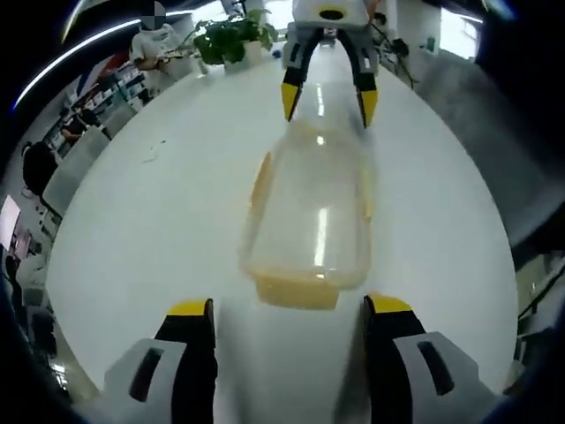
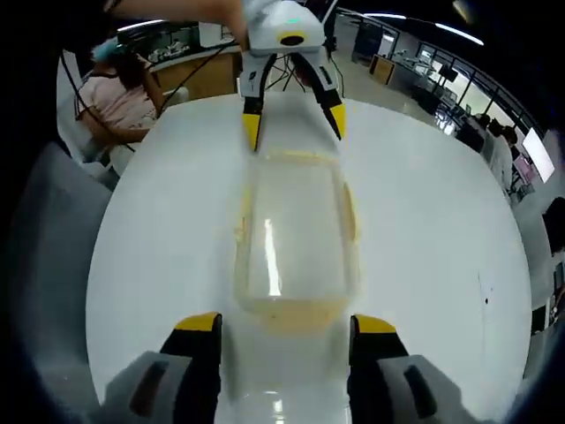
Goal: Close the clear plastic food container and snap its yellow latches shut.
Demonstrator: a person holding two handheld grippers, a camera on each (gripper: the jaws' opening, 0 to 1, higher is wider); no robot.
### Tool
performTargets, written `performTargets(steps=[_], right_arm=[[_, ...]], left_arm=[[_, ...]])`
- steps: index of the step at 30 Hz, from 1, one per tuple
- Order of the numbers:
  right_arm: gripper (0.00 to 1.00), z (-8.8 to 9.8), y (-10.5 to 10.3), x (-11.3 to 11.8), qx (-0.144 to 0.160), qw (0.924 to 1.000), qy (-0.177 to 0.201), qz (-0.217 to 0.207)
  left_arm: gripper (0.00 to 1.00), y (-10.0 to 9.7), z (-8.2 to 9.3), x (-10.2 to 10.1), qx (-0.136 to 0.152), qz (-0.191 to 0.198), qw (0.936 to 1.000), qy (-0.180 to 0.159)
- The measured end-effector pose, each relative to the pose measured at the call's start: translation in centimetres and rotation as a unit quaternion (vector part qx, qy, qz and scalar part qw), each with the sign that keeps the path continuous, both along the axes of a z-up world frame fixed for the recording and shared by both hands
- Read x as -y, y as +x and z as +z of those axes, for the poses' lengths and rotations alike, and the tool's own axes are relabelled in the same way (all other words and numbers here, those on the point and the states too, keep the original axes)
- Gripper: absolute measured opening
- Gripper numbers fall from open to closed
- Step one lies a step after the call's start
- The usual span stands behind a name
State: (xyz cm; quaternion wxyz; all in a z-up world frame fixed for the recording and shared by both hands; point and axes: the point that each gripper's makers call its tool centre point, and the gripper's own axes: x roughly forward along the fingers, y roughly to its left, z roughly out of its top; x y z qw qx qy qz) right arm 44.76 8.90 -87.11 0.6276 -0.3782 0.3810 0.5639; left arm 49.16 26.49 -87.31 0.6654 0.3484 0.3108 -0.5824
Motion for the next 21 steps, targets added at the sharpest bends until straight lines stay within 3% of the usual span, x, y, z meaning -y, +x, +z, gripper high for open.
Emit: performTargets(steps=[2, 5, 8, 11, 15, 21], right_arm=[[0.57, 0.0, 0.0, -0.1, -0.002, 1.0000, 0.002, -0.002], [0.56, -0.2, 0.0, -0.4, -0.004, 1.0000, 0.001, -0.001], [0.56, -0.7, 0.5, 0.0, 0.000, 0.9999, -0.014, -0.010], [0.55, -1.0, 0.8, 0.0, -0.003, 0.9997, -0.017, -0.015], [0.54, -1.5, 0.9, -0.2, -0.014, 0.9995, -0.020, -0.020], [0.47, -2.2, 0.4, -0.3, -0.015, 0.9991, -0.039, 0.008]], left_arm=[[0.59, -0.6, -0.2, 0.0, -0.018, -0.016, 0.9997, 0.004], [0.62, -0.8, -0.7, 0.0, -0.020, -0.040, 0.9989, 0.012], [0.56, -0.7, -1.2, -0.2, -0.018, -0.056, 0.9980, 0.023], [0.55, -0.6, -0.9, 0.4, -0.021, -0.055, 0.9982, 0.012], [0.44, -0.8, -1.1, 0.8, -0.033, -0.064, 0.9974, 0.006], [0.42, -1.2, -1.2, 0.9, -0.041, -0.067, 0.9969, 0.001]])
